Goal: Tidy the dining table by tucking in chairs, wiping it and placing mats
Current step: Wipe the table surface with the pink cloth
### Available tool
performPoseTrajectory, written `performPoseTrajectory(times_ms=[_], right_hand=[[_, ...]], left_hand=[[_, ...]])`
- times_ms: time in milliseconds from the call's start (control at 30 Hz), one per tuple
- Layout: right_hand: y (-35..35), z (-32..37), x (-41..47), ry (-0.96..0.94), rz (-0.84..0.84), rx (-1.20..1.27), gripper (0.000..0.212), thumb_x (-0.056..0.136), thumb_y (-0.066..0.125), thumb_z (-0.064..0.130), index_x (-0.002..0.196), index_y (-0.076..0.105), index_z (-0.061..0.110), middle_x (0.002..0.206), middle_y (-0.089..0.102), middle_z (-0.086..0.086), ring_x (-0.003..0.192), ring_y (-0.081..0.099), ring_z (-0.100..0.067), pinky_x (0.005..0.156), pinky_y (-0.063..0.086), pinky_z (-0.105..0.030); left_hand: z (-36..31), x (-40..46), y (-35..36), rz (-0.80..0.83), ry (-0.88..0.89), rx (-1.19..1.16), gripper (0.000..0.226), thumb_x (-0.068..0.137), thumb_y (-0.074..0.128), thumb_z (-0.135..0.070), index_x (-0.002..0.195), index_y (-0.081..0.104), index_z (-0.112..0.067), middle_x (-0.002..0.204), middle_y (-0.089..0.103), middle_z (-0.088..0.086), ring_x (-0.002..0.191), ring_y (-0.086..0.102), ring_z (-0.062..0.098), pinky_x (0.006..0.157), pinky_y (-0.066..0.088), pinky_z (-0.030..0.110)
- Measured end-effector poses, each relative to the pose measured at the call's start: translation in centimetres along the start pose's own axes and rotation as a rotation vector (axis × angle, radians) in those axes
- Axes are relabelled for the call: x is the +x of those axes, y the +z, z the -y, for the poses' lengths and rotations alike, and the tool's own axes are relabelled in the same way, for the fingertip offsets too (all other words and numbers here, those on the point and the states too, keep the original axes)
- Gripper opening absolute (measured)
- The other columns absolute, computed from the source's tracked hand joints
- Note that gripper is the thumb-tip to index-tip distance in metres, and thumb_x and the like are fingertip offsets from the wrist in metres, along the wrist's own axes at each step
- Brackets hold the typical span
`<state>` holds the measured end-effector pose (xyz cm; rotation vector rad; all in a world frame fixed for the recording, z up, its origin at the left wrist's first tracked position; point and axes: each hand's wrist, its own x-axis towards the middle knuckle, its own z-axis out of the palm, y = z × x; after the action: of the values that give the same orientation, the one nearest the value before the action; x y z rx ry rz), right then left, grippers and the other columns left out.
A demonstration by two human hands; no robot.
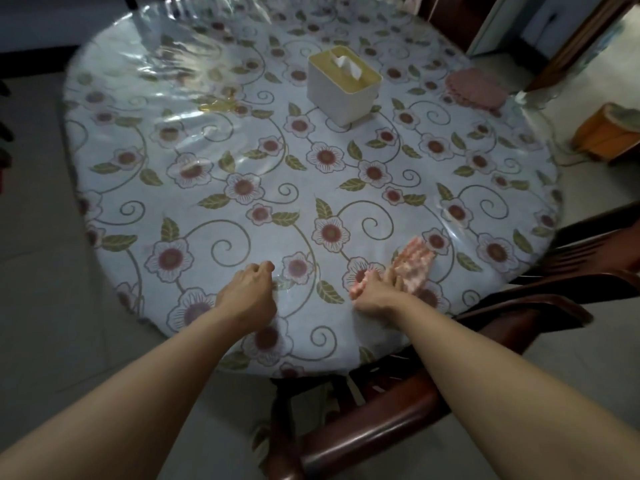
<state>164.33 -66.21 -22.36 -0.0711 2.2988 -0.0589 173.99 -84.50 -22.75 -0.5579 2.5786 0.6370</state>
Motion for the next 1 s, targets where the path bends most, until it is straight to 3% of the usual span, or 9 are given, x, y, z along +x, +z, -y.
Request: performPoseTrajectory(times_ms=[100, 233, 433, 600, 700, 767, 867, 933, 1000], right_hand=[[2.1, 2.8, 0.3, -0.057, 0.049, -0.002, 0.074, 0.098, 0.035, 0.034, 0.148, -0.008, 0.0, 0.153, -0.026, -0.022, 0.139, -0.024, -0.043, 0.113, -0.011, -0.052], [6.4, 7.1, -0.8, -0.425, 0.007, -0.205, 0.07, 0.092, 0.038, 0.023, 0.15, 0.004, 0.001, 0.154, -0.021, -0.023, 0.137, -0.029, -0.041, 0.111, -0.018, -0.051], [9.7, 10.1, -2.2, -0.935, -0.141, -0.085, 0.051, 0.092, 0.051, 0.019, 0.141, 0.04, 0.008, 0.157, 0.018, -0.005, 0.145, 0.011, -0.025, 0.118, 0.015, -0.038], [6.4, 5.8, 1.8, -0.594, -0.422, 0.17, 0.049, 0.089, 0.056, 0.021, 0.137, 0.044, 0.02, 0.149, 0.029, 0.002, 0.135, 0.028, -0.018, 0.11, 0.029, -0.03], [3.1, 2.0, 4.1, -0.347, -0.549, 0.229, 0.039, 0.087, 0.059, 0.014, 0.121, 0.041, 0.01, 0.136, 0.031, -0.008, 0.114, 0.043, -0.021, 0.085, 0.037, -0.019], [0.5, -0.2, 6.3, -0.191, -0.593, 0.291, 0.062, 0.081, 0.065, 0.007, 0.132, 0.03, 0.007, 0.147, 0.016, -0.014, 0.127, 0.034, -0.024, 0.093, 0.031, -0.014], [-1.7, -0.5, 8.9, 0.071, -0.624, 0.38, 0.078, 0.08, 0.058, 0.003, 0.146, 0.016, -0.002, 0.156, 0.002, -0.017, 0.143, 0.01, -0.033, 0.118, 0.014, -0.034], [-1.6, 1.6, 9.7, 0.055, -0.638, 0.389, 0.075, 0.081, 0.048, -0.001, 0.148, 0.013, 0.0, 0.158, 0.005, -0.015, 0.144, 0.007, -0.034, 0.119, 0.011, -0.039], [-0.2, 4.6, 9.7, -0.2, -0.674, 0.398, 0.074, 0.081, 0.036, -0.004, 0.15, 0.015, 0.011, 0.157, 0.011, -0.008, 0.143, 0.011, -0.026, 0.119, 0.018, -0.039]], left_hand=[[1.0, -0.1, 0.0, -0.012, -0.023, -0.007, 0.048, 0.085, 0.041, -0.005, 0.132, 0.038, -0.011, 0.136, 0.043, 0.012, 0.122, 0.043, 0.03, 0.097, 0.042, 0.044], [2.3, -0.2, 0.1, -0.049, -0.046, -0.022, 0.041, 0.088, 0.042, -0.008, 0.129, 0.041, -0.01, 0.134, 0.045, 0.013, 0.119, 0.046, 0.03, 0.094, 0.043, 0.043], [3.9, 0.7, -0.6, -0.07, -0.119, 0.014, 0.051, 0.085, 0.055, -0.016, 0.133, 0.038, -0.014, 0.138, 0.04, 0.01, 0.124, 0.043, 0.03, 0.096, 0.042, 0.043], [3.4, 2.4, -1.1, -0.053, -0.121, 0.012, 0.05, 0.084, 0.057, -0.016, 0.131, 0.04, -0.013, 0.138, 0.04, 0.01, 0.122, 0.044, 0.03, 0.093, 0.042, 0.042], [2.2, 3.8, -1.3, -0.058, -0.093, -0.011, 0.046, 0.085, 0.05, -0.01, 0.13, 0.041, -0.012, 0.136, 0.04, 0.009, 0.122, 0.042, 0.028, 0.094, 0.041, 0.041], [1.3, 5.2, -1.7, -0.086, -0.076, -0.023, 0.041, 0.087, 0.045, -0.009, 0.128, 0.042, -0.012, 0.133, 0.041, 0.009, 0.12, 0.042, 0.027, 0.092, 0.04, 0.04], [0.6, 7.0, -2.3, -0.108, -0.072, 0.01, 0.041, 0.087, 0.047, -0.01, 0.128, 0.042, -0.012, 0.132, 0.041, 0.008, 0.119, 0.043, 0.027, 0.093, 0.04, 0.038], [0.9, 8.1, -2.7, -0.11, -0.071, 0.041, 0.042, 0.086, 0.048, -0.01, 0.128, 0.042, -0.012, 0.132, 0.042, 0.008, 0.119, 0.042, 0.026, 0.094, 0.041, 0.038], [1.3, 9.0, -3.0, -0.109, -0.086, 0.04, 0.042, 0.085, 0.048, -0.01, 0.127, 0.042, -0.013, 0.13, 0.043, 0.007, 0.117, 0.043, 0.026, 0.091, 0.045, 0.04]])
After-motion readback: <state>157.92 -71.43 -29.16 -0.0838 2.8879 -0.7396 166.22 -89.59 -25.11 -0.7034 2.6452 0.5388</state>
